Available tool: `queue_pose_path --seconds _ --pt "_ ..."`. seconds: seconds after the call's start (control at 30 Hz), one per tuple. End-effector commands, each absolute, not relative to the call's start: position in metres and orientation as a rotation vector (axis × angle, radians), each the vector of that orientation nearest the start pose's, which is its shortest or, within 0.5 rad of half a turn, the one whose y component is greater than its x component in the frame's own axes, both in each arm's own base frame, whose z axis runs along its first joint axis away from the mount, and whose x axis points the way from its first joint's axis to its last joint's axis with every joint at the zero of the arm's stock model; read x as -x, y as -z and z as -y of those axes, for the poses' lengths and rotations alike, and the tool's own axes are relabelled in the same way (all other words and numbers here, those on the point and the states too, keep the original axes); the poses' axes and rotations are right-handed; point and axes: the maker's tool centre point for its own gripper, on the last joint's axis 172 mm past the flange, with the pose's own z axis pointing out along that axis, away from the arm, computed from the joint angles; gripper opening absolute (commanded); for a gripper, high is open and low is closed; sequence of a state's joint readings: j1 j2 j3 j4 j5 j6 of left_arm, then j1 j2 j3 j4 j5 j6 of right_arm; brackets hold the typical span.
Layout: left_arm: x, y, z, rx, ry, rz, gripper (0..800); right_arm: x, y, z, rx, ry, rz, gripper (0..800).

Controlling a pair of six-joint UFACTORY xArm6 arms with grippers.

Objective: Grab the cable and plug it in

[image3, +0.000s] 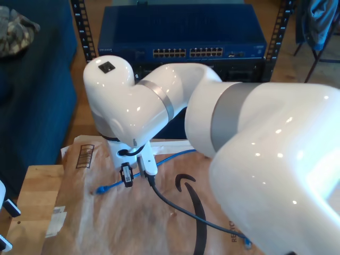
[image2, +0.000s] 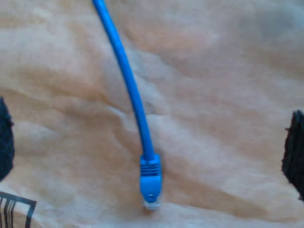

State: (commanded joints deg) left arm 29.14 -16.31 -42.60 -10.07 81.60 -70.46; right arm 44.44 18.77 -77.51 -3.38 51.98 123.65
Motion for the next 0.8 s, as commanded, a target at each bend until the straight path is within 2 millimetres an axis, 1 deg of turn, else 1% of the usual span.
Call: queue_pose_path --seconds 0.07,0.1,0.2,0.23,0.3,0.37,0.43,0.6,0.67,0.8 --pt "-0.262 -0.171 -0.093 -1.904 0.660 -2.387 800 -0.417 -0.144 -0.415 2.379 0.092 -1.854 789" --pt "-0.261 -0.170 -0.093 -1.902 0.665 -2.389 800 -0.414 -0.142 -0.418 2.389 0.091 -1.847 789" --pt "-0.262 -0.171 -0.093 -1.908 0.663 -2.384 800 -0.409 -0.120 -0.417 2.422 0.084 -1.861 773" --pt "-0.262 -0.170 -0.093 -1.909 0.662 -2.385 800 -0.408 -0.117 -0.417 2.430 0.085 -1.859 771" --pt "-0.262 -0.170 -0.093 -1.907 0.662 -2.387 800 -0.404 -0.109 -0.419 2.448 0.083 -1.857 738" --pt "-0.262 -0.170 -0.093 -1.907 0.665 -2.384 800 -0.405 -0.109 -0.421 2.445 0.083 -1.848 702" --pt "-0.262 -0.170 -0.093 -1.907 0.665 -2.384 800 -0.407 -0.108 -0.428 2.432 0.084 -1.828 687" --pt "-0.262 -0.170 -0.093 -1.905 0.665 -2.386 800 -0.413 -0.098 -0.439 2.418 0.088 -1.802 638" --pt "-0.261 -0.170 -0.093 -1.907 0.664 -2.386 800 -0.413 -0.093 -0.439 2.424 0.089 -1.805 626" --pt "-0.261 -0.170 -0.093 -1.907 0.667 -2.386 800 -0.413 -0.091 -0.437 2.428 0.092 -1.807 599"
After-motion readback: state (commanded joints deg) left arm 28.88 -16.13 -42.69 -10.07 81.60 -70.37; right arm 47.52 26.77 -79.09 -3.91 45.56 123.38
